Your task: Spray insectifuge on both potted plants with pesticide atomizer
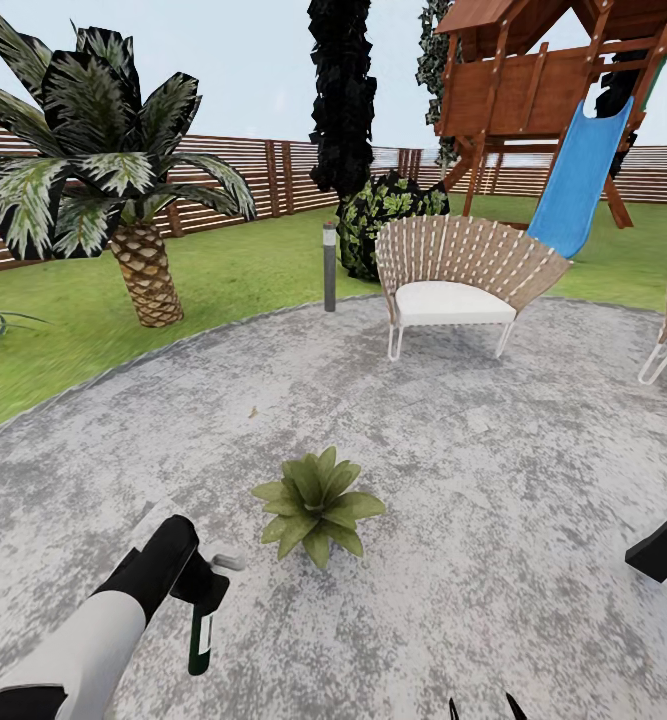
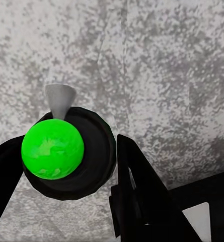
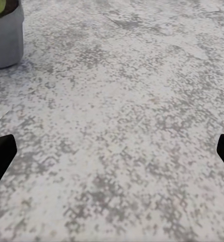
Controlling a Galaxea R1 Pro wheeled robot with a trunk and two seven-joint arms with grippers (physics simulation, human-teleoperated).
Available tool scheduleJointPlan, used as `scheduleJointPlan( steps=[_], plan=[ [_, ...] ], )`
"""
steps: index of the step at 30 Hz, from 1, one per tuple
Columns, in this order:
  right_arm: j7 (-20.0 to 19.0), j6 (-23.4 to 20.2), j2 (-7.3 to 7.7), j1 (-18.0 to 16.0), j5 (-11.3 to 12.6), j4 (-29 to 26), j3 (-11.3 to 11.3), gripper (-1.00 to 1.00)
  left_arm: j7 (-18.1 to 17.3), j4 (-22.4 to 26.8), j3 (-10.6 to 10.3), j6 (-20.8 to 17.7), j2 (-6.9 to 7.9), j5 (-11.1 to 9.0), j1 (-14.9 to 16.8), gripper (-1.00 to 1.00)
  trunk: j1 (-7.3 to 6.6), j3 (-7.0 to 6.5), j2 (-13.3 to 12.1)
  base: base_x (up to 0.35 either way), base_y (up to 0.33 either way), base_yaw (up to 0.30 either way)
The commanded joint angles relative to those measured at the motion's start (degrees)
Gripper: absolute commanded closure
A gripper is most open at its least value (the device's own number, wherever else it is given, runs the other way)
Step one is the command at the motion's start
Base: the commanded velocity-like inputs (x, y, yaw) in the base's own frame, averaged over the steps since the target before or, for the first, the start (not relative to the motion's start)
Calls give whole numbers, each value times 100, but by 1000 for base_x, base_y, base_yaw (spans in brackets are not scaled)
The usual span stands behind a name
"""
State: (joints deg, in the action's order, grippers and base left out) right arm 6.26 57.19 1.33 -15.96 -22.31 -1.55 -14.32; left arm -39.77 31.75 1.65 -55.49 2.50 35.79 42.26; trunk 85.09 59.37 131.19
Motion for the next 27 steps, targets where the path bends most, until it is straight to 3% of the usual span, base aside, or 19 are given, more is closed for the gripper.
scheduleJointPlan(
  steps=[1,27],
  plan=[
    [59,12,0,-5,-63,5,-9,-100,-50,7,19,-15,-3,58,2,100,-1,5,2,0,0,0],
    [87,13,6,-5,-44,-12,-9,-100,-40,22,11,-5,-4,59,-4,100,-1,5,2,66,13,-4]
  ],
)
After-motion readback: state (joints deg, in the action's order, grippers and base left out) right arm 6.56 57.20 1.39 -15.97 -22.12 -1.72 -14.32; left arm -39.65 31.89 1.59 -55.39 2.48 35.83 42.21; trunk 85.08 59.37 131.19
